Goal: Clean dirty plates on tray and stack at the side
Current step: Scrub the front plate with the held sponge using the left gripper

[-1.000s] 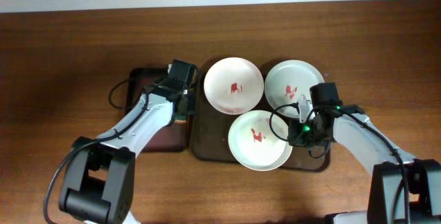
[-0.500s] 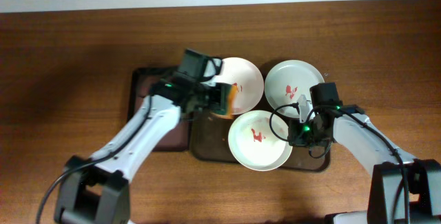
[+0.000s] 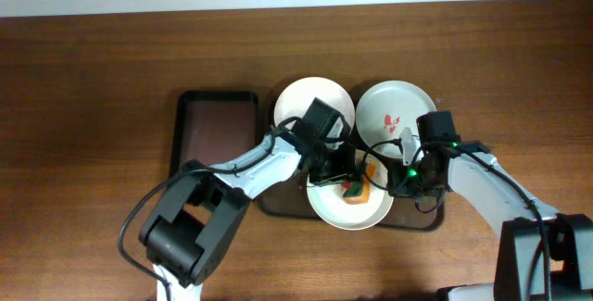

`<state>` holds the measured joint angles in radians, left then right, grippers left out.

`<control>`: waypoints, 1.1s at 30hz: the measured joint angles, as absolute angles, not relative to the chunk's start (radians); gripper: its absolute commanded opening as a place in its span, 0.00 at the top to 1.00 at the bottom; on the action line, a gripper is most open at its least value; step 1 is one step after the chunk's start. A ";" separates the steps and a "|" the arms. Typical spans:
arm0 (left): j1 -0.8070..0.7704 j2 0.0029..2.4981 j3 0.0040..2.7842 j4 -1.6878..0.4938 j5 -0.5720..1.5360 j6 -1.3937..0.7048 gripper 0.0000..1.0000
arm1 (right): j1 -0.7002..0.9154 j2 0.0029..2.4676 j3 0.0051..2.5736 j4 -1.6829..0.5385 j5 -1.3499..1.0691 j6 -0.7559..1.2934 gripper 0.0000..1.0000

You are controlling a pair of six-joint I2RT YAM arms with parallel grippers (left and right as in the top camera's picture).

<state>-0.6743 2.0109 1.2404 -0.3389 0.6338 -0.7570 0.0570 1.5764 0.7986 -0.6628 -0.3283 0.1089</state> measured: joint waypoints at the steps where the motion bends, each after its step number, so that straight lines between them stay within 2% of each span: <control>1: -0.674 2.012 1.243 -0.364 0.591 -0.756 1.00 | 0.057 1.576 0.799 -0.664 -0.328 0.109 0.96; 9: -0.604 1.876 1.253 -0.593 0.308 -0.493 1.00 | 0.059 1.577 0.799 -0.665 -0.339 0.109 0.96; 11: -0.595 1.808 1.253 -0.619 0.281 -0.417 1.00 | 0.059 1.577 0.799 -0.670 -0.339 0.109 0.84; 12: -0.579 1.772 1.253 -0.637 0.257 -0.386 1.00 | 0.059 1.577 0.799 -0.680 -0.338 0.108 0.73; 13: -0.543 1.736 1.253 -0.667 0.220 -0.361 1.00 | 0.059 1.577 0.799 -0.682 -0.338 0.110 0.73; 14: -0.482 1.707 1.253 -0.695 0.163 -0.324 1.00 | 0.059 1.577 0.799 -0.684 -0.337 0.113 0.73; 17: -0.345 1.700 1.253 -0.725 0.063 -0.261 1.00 | 0.059 1.577 0.799 -0.684 -0.338 0.106 0.90; 20: -0.266 1.700 1.253 -0.726 -0.006 -0.249 1.00 | 0.060 1.577 0.799 -0.684 -0.338 0.109 0.92; 25: -0.242 1.826 1.251 -0.705 -0.043 -0.246 1.00 | 0.060 1.577 0.799 -0.684 -0.338 0.109 0.93; 26: -0.242 1.861 1.251 -0.699 -0.042 -0.246 0.91 | 0.060 1.577 0.799 -0.684 -0.338 0.109 0.93; 27: -0.242 1.882 1.251 -0.699 -0.043 -0.246 0.42 | 0.060 1.577 0.799 -0.684 -0.338 0.110 0.93; 28: -0.242 1.903 1.251 -0.698 -0.042 -0.242 0.30 | 0.060 1.577 0.799 -0.684 -0.338 0.110 0.93; 33: -0.242 1.915 1.251 -0.692 -0.096 -0.235 0.29 | 0.060 1.577 0.799 -0.688 -0.338 0.109 0.93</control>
<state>-0.2424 1.9148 1.2510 -0.6922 -0.0959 -0.2348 0.0597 1.5768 0.7986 -0.6884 -0.3382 0.1093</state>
